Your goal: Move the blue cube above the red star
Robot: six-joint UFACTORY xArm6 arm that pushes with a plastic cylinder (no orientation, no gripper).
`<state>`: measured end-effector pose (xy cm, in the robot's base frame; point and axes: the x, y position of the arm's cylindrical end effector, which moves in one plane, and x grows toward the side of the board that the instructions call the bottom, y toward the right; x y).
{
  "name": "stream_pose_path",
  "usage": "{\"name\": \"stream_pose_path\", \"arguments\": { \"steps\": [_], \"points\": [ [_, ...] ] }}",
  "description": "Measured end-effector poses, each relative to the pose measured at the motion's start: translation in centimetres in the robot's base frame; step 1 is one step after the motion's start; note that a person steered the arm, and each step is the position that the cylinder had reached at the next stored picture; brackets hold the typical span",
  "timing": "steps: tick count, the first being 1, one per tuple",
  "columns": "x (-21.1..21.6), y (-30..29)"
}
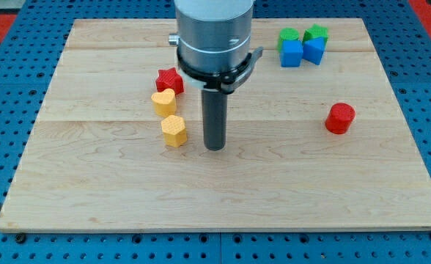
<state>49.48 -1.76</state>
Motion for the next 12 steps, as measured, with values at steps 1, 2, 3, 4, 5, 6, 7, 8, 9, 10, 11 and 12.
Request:
{"name": "stream_pose_path", "arguments": {
  "steps": [1, 2, 3, 4, 5, 6, 7, 8, 9, 10, 11, 12],
  "points": [
    [0.0, -3.7],
    [-0.2, -5.7],
    [-1.9, -1.0],
    [-9.1, 2.8],
    [-11.4, 8.2],
    [-11.6, 8.7],
    [-12.8, 10.3],
    [-12.8, 10.4],
    [-14.8, 14.3],
    [-16.2, 17.5],
    [-17.6, 20.0],
    [-20.7, 19.3]
  ]
}}
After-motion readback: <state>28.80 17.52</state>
